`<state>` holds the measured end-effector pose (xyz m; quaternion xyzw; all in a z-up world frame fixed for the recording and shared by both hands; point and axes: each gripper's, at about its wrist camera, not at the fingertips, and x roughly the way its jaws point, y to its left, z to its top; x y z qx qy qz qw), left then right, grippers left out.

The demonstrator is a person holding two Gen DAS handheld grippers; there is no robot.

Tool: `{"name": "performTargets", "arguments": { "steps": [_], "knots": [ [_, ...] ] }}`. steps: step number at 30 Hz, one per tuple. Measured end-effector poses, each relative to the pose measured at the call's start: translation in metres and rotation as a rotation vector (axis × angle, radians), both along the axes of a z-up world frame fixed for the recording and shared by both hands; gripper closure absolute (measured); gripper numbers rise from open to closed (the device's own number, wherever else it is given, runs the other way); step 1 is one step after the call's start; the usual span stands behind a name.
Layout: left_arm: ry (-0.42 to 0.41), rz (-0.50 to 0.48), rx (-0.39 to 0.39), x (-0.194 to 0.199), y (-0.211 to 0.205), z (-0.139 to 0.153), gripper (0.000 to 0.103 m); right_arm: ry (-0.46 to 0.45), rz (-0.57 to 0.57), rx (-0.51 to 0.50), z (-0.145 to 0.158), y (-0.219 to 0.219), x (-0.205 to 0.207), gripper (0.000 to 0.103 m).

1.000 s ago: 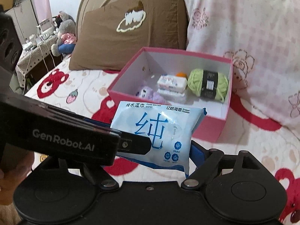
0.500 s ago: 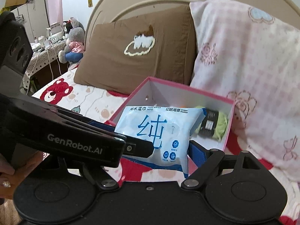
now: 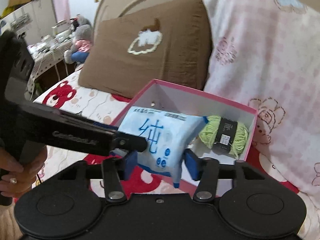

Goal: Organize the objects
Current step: 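Lift the wipe packet with the left gripper and carry it over the pink box, then lower the wipe packet into the pink box and open the left gripper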

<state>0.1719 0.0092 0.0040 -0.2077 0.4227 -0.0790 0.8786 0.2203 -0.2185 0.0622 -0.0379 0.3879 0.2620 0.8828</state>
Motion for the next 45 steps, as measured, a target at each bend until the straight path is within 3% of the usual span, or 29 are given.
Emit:
{"name": "performTargets", "arguments": {
  "steps": [4,11,15,18,23,28,45],
  "knots": [
    [0.032,0.003,-0.011,0.024,-0.003,-0.017,0.06,0.032,-0.031,-0.028,-0.011,-0.005,0.02,0.06],
    [0.104,-0.009,-0.015,0.059,-0.012,-0.048,0.06,0.118,-0.106,-0.072,-0.045,-0.009,0.05,0.06],
    [0.155,-0.006,-0.061,0.074,-0.01,-0.067,0.06,0.144,-0.133,-0.111,-0.059,-0.007,0.061,0.06],
    [0.2,0.01,-0.116,0.08,-0.007,-0.08,0.06,0.157,-0.142,-0.148,-0.067,-0.004,0.066,0.06],
    [0.231,0.008,-0.116,0.083,-0.009,-0.089,0.059,0.173,-0.15,-0.191,-0.077,0.0,0.071,0.06],
    [0.29,0.014,-0.164,0.087,-0.006,-0.104,0.059,0.2,-0.144,-0.222,-0.084,0.001,0.071,0.06],
    [0.301,0.062,-0.079,0.092,-0.004,-0.111,0.058,0.233,-0.101,-0.236,-0.098,0.012,0.08,0.06]
  ]
}}
